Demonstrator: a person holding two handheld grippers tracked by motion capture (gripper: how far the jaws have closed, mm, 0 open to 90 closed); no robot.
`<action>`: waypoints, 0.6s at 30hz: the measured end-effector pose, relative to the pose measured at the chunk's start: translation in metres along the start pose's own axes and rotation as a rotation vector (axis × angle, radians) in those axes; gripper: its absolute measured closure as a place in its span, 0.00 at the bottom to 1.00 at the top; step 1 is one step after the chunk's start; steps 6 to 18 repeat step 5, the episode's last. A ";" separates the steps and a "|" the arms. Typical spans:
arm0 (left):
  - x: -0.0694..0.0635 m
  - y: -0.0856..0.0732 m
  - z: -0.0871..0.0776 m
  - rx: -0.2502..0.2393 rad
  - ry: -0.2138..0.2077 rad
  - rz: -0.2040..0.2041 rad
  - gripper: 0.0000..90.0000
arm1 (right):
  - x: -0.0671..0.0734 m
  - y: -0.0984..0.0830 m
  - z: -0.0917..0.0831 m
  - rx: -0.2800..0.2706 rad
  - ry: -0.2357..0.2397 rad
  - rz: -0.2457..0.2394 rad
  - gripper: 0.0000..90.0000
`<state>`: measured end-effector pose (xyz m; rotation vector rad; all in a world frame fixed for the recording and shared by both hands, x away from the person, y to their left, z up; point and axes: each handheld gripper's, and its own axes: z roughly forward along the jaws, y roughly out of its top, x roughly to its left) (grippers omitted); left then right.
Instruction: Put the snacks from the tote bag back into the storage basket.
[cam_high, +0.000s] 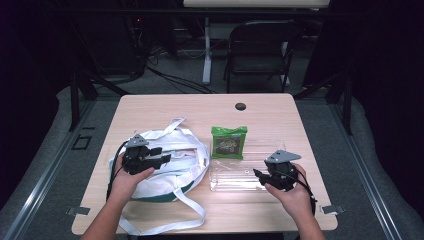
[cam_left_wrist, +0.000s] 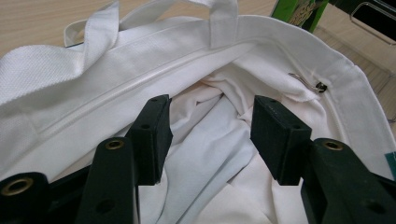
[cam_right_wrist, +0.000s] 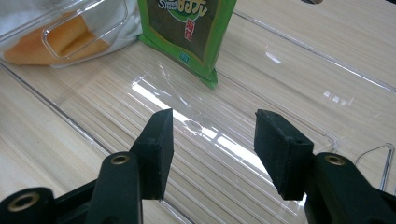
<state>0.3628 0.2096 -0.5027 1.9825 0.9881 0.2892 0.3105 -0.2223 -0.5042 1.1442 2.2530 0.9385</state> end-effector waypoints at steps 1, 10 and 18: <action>0.000 -0.001 -0.001 0.002 -0.004 0.003 0.53 | 0.000 0.000 0.000 -0.007 0.000 0.002 0.53; 0.001 -0.002 -0.003 -0.009 -0.005 -0.005 0.52 | -0.002 0.003 0.002 0.005 0.001 0.003 0.53; 0.001 -0.002 -0.003 -0.009 -0.005 -0.005 0.52 | -0.002 0.003 0.002 0.005 0.001 0.003 0.53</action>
